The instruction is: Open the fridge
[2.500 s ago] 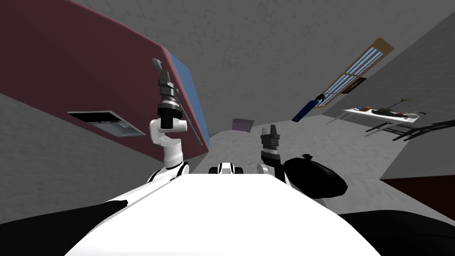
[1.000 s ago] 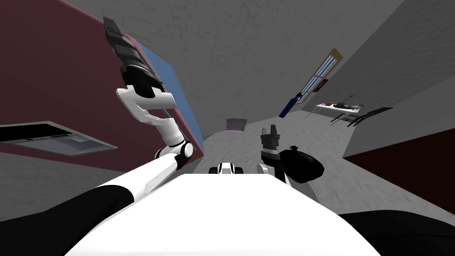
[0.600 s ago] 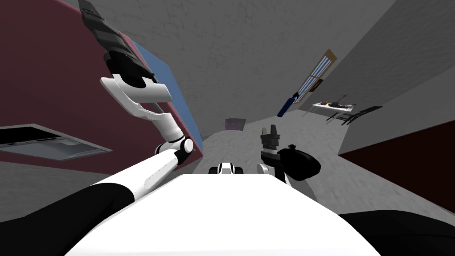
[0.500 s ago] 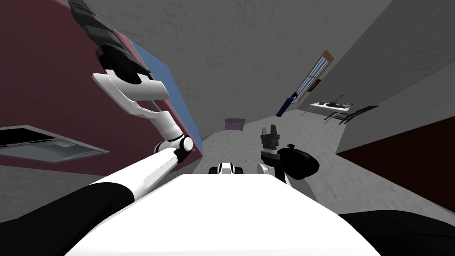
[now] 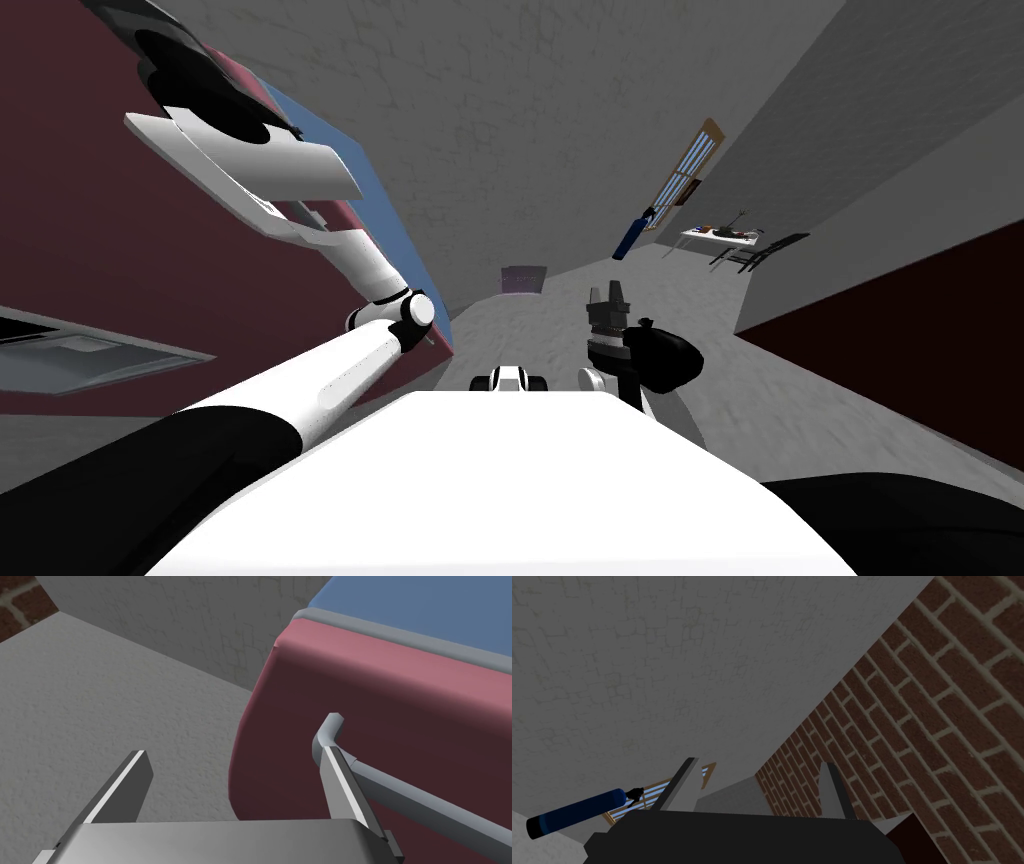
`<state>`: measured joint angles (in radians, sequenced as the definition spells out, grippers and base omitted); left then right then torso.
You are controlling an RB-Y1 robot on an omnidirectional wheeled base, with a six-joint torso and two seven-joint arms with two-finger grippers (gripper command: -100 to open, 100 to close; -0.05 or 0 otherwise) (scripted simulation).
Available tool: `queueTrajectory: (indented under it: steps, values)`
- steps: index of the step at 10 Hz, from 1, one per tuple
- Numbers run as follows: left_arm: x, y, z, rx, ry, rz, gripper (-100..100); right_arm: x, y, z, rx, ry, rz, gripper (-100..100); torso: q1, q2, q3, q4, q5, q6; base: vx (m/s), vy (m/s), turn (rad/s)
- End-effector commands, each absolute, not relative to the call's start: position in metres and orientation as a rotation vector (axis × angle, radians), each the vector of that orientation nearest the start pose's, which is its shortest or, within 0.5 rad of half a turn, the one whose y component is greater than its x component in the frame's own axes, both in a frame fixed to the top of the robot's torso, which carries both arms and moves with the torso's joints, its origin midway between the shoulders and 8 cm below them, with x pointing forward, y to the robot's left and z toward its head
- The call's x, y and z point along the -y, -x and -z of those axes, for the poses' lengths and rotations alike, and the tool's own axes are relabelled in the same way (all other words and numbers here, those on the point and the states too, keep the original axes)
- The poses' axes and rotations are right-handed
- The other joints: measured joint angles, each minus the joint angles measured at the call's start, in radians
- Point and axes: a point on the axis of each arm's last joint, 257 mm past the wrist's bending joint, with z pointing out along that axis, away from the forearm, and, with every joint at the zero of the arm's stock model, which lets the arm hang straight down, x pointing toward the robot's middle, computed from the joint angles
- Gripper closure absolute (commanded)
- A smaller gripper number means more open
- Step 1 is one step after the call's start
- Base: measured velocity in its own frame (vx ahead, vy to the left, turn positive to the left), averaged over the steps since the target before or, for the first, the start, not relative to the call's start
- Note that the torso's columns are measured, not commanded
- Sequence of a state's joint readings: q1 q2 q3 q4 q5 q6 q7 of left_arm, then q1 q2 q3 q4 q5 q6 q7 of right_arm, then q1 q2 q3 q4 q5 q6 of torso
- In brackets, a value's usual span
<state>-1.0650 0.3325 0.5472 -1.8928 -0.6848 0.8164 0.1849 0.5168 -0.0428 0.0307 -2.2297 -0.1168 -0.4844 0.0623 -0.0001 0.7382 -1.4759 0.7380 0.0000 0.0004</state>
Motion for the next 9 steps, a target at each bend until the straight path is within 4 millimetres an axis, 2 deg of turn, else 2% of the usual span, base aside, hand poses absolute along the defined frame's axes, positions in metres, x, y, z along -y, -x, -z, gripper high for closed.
queueTrajectory:
  steps: [1, 3, 4, 5, 6, 7, 8, 9]
  values:
    - [-0.527, -0.441, -0.355, -0.191, 1.138, 0.719, -100, 0.284, -0.355, 0.008, -0.651, -0.75, -1.322, 0, 0.0, 0.0, 0.0, 0.0, 0.0, -0.001, -0.002, 0.019, -0.128]
    - [-0.522, -0.436, -0.367, -0.172, 1.137, 0.748, -100, 0.284, -0.355, 0.008, -0.651, -0.75, -1.322, 0, 0.0, 0.0, 0.0, 0.0, 0.0, -0.001, -0.003, 0.018, -0.042]
    - [-0.542, -0.432, -0.358, -0.149, 1.215, 0.713, -100, 0.284, -0.355, 0.008, -0.651, -0.75, -1.322, 0, 0.0, 0.0, 0.0, 0.0, 0.0, -0.001, 0.0, 0.022, -0.135]
    - [-0.539, -0.429, -0.367, -0.137, 1.208, 0.731, -100, 0.284, -0.355, 0.008, -0.651, -0.75, -1.322, 0, 0.0, 0.0, 0.0, 0.0, 0.0, 0.0, -0.004, 0.022, -0.088]
    - [-0.557, -0.425, -0.356, -0.118, 1.284, 0.698, -100, 0.284, -0.355, 0.008, -0.651, -0.75, -1.322, 0, 0.0, 0.0, 0.0, 0.0, 0.0, -0.001, -0.01, 0.022, -0.138]
    - [-0.554, -0.422, -0.364, -0.107, 1.279, 0.717, -100, 0.284, -0.355, 0.008, -0.651, -0.75, -1.322, 0, 0.0, 0.0, 0.0, 0.0, 0.0, 0.0, -0.009, 0.021, -0.079]
    - [-0.571, -0.419, -0.351, -0.091, 1.356, 0.684, -100, 0.284, -0.355, 0.008, -0.651, -0.75, -1.322, 0, 0.0, 0.0, 0.0, 0.0, 0.0, -0.001, -0.008, 0.024, -0.15]
    - [-0.568, -0.416, -0.36, -0.08, 1.349, 0.704, -100, 0.284, -0.355, 0.008, -0.651, -0.75, -1.322, 0, 0.0, 0.0, 0.0, 0.0, 0.0, 0.0, -0.01, 0.023, -0.06]
